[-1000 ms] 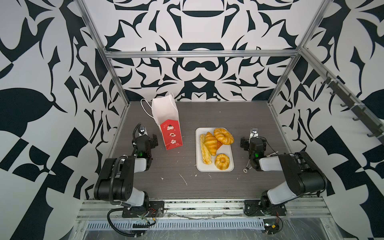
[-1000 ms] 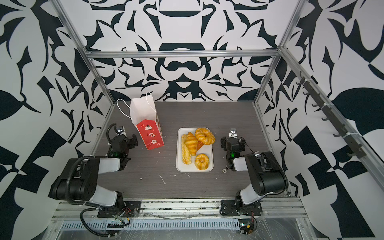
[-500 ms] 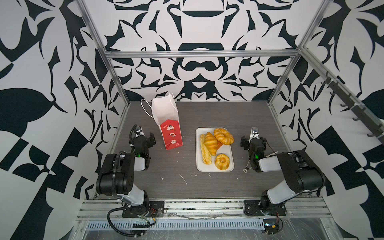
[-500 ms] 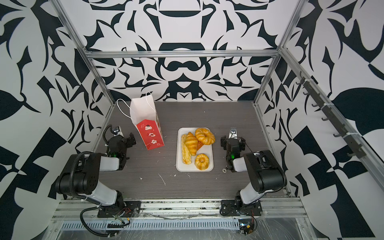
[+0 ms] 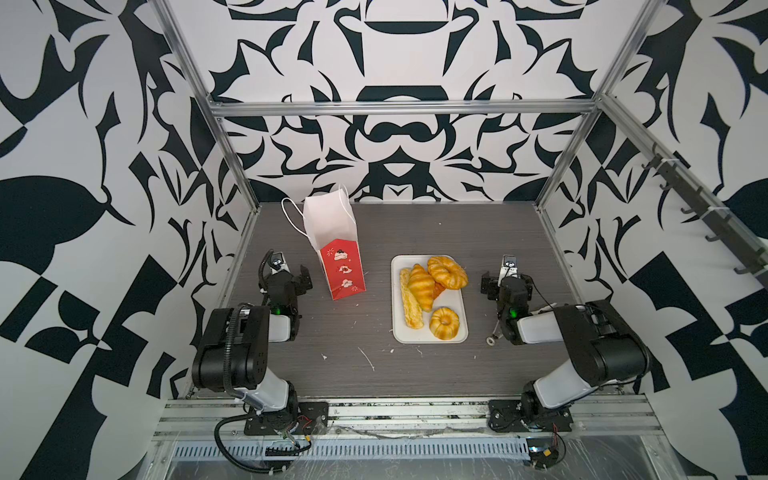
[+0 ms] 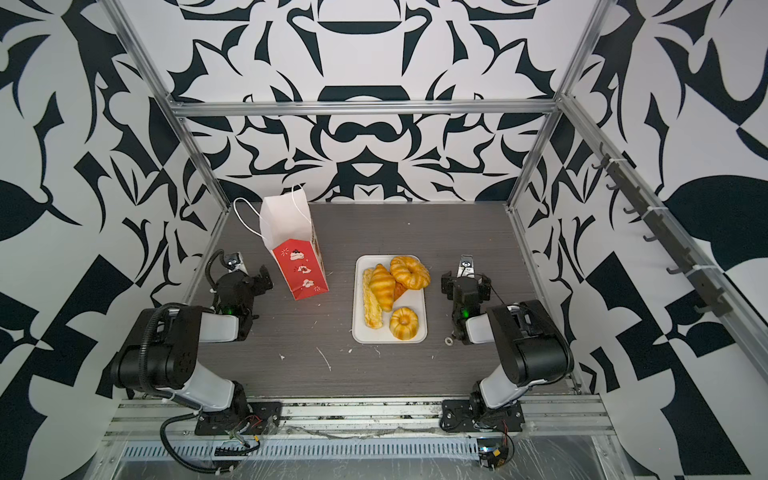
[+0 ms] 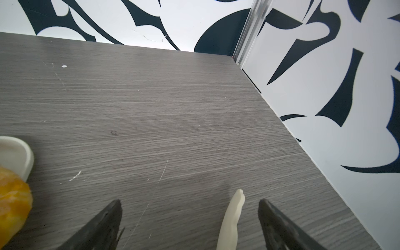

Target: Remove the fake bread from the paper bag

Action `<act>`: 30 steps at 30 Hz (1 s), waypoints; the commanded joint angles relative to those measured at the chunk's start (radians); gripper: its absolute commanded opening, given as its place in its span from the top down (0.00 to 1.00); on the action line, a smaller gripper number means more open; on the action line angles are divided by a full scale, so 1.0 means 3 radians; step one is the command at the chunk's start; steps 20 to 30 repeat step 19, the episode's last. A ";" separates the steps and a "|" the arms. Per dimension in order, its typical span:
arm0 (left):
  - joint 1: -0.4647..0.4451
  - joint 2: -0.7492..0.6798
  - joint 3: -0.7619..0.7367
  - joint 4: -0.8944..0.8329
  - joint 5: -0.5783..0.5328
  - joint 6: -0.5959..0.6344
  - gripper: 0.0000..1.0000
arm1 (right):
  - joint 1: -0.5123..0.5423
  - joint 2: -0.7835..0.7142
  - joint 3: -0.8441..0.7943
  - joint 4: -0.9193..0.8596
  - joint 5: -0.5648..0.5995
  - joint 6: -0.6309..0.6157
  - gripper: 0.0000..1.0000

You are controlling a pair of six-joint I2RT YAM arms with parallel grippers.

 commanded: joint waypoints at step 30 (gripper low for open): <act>0.0008 0.0016 -0.0016 0.0093 0.0041 -0.0048 0.01 | 0.0015 -0.0020 0.0005 0.0112 0.0030 0.0003 0.00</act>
